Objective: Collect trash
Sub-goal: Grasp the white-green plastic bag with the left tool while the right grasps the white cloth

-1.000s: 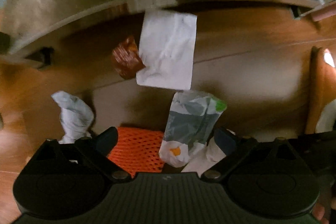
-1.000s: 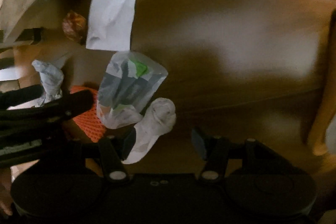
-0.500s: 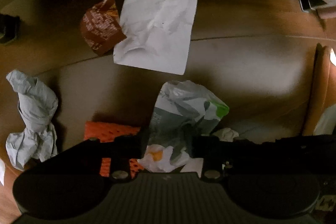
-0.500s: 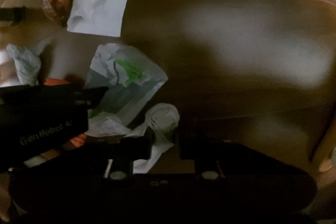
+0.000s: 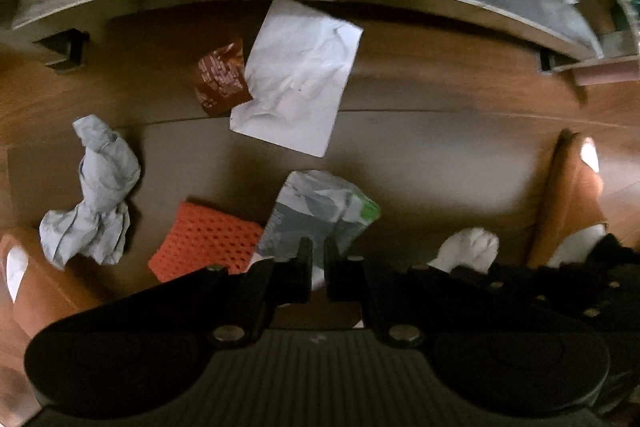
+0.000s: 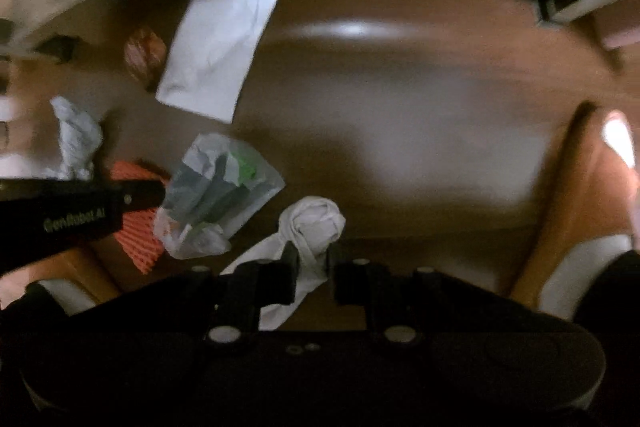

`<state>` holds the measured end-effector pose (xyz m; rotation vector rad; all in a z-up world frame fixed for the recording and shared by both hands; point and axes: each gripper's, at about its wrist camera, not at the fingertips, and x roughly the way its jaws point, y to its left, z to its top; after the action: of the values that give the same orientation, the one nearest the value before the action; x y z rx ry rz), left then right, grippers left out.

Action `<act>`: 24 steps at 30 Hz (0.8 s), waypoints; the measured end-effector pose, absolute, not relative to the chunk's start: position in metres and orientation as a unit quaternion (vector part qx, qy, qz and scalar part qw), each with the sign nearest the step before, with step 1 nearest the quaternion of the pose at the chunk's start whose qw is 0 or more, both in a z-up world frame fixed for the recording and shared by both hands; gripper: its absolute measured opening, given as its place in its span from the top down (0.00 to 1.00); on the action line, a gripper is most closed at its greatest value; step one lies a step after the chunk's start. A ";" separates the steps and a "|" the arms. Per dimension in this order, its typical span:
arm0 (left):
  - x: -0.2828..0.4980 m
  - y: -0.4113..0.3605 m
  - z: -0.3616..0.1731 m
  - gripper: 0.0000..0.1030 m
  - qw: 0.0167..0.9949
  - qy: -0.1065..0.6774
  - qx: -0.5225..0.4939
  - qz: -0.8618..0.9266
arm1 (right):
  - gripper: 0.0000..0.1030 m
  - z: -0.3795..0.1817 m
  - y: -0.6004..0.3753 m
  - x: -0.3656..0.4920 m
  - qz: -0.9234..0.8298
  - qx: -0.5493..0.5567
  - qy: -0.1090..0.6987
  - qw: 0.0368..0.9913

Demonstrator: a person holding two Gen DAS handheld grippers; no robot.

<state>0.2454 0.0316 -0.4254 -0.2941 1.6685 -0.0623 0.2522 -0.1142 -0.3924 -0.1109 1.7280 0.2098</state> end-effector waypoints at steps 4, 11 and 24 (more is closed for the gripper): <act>0.237 0.016 -0.413 0.95 0.685 0.722 -0.080 -0.050 | 0.87 -0.366 -0.128 0.254 0.098 -0.058 0.739 0.664; 0.235 0.001 -0.441 0.83 0.670 0.738 -0.035 -0.069 | 0.87 -0.389 -0.139 0.254 0.091 -0.080 0.754 0.646; 0.228 -0.020 -0.507 0.33 0.664 0.740 0.047 -0.102 | 0.87 -0.458 -0.150 0.257 0.057 -0.069 0.792 0.603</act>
<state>0.2280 -0.0196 -0.5071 0.1056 1.6712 -0.2297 0.2566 -0.1497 -0.4576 -0.1604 1.8347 0.1315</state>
